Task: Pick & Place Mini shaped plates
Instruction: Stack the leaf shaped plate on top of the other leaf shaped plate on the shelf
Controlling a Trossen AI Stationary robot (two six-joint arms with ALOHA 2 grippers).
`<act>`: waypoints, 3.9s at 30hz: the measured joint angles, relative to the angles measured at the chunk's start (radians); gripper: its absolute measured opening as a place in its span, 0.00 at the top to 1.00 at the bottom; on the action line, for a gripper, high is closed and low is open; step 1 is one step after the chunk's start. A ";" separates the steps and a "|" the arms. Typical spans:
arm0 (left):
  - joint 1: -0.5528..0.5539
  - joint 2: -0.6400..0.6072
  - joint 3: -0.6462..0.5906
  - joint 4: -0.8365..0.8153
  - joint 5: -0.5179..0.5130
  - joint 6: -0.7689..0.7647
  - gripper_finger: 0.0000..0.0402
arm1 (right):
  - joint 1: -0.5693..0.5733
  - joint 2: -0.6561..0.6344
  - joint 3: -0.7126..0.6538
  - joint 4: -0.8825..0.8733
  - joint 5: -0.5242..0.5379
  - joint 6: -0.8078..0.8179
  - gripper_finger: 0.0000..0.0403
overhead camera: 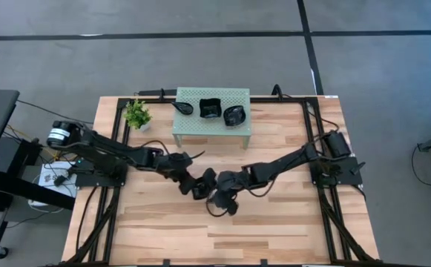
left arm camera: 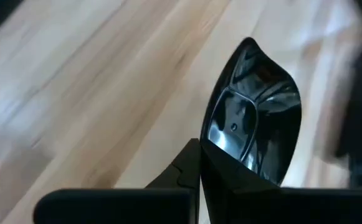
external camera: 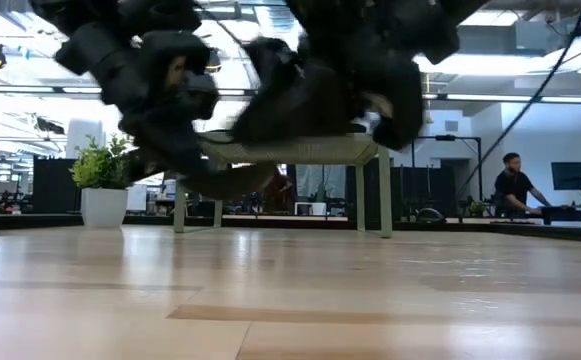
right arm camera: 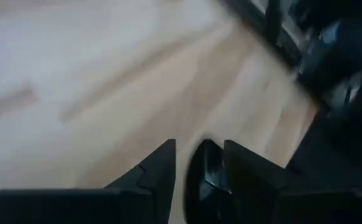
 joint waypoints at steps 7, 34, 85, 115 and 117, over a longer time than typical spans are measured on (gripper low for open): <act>0.000 0.017 0.047 -0.011 0.036 -0.013 0.98 | -0.005 0.002 0.038 -0.145 0.000 0.002 0.72; 0.001 0.012 0.048 0.025 0.027 -0.024 0.97 | -0.013 -0.013 0.041 -0.197 0.002 0.030 0.83; -0.010 0.012 0.047 0.112 -0.064 0.244 0.78 | 0.020 -0.401 0.328 -0.923 0.436 0.140 0.99; -0.033 0.012 0.047 0.209 -0.063 0.429 0.78 | -0.599 -0.327 0.285 -0.966 0.019 -0.150 0.84; -0.033 0.012 0.047 0.209 -0.063 0.429 0.78 | -0.596 -0.327 0.285 -0.967 0.058 -0.150 0.81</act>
